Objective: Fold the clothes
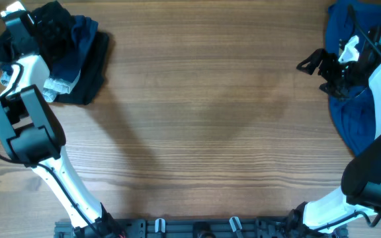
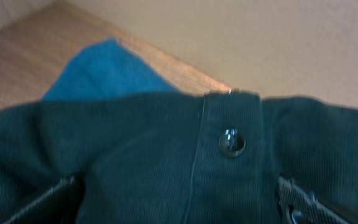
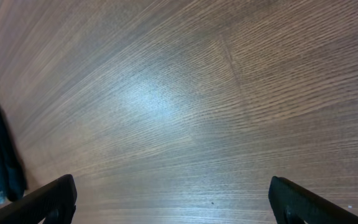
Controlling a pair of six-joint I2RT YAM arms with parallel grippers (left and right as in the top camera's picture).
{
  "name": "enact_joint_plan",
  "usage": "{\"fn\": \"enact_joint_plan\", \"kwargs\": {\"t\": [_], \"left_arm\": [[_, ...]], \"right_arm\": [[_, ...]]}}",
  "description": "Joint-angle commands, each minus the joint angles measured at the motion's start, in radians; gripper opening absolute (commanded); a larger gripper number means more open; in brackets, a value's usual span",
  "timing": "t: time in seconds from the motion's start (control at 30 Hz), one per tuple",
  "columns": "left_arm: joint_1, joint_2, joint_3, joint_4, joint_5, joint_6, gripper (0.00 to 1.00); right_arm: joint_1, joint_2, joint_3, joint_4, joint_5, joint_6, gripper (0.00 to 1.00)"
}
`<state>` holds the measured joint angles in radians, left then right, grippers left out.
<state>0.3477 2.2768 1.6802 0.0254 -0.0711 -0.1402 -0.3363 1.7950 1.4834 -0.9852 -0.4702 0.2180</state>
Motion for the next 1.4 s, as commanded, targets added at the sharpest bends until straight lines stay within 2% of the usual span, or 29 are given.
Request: {"fn": "enact_joint_plan", "kwargs": {"t": [0.0, 0.1, 0.13, 0.3, 0.43, 0.77, 0.93, 1.07, 1.23, 1.37], "left_arm": [[-0.003, 0.002, -0.023, -0.257, -0.009, -0.029, 1.00], [-0.005, 0.015, -0.027, -0.448, -0.005, -0.097, 1.00], [-0.006, 0.025, -0.031, -0.457, -0.005, -0.100, 1.00], [-0.003, 0.113, -0.040, -0.435, -0.009, -0.100, 1.00], [-0.004, 0.104, -0.034, -0.360, -0.011, -0.069, 1.00], [-0.021, -0.325, 0.041, -0.378, -0.017, -0.046, 1.00], [-0.036, -0.516, 0.041, -0.489, -0.015, -0.047, 1.00], [-0.066, -0.596, 0.041, -0.617, -0.016, -0.047, 1.00], [-0.148, -0.692, 0.041, -0.839, -0.011, -0.047, 1.00], [-0.234, -0.762, 0.041, -0.982, -0.009, -0.047, 1.00]], "right_arm": [[0.006, 0.001, -0.003, 0.029, 0.006, -0.016, 1.00], [0.009, 0.001, -0.003, 0.062, 0.006, -0.008, 1.00], [0.010, 0.001, -0.003, 0.068, 0.006, -0.008, 1.00], [0.011, 0.001, -0.003, 0.095, 0.006, -0.008, 1.00], [0.012, 0.001, -0.003, 0.095, 0.006, -0.008, 1.00], [0.011, 0.001, -0.003, 0.133, 0.006, -0.010, 1.00], [0.011, 0.000, 0.024, 0.173, 0.005, -0.014, 1.00], [0.012, -0.019, 0.056, 0.161, -0.008, -0.080, 1.00], [0.011, -0.214, 0.089, 0.128, 0.043, -0.136, 1.00], [0.011, -0.446, 0.096, 0.048, 0.217, -0.141, 1.00]]}}
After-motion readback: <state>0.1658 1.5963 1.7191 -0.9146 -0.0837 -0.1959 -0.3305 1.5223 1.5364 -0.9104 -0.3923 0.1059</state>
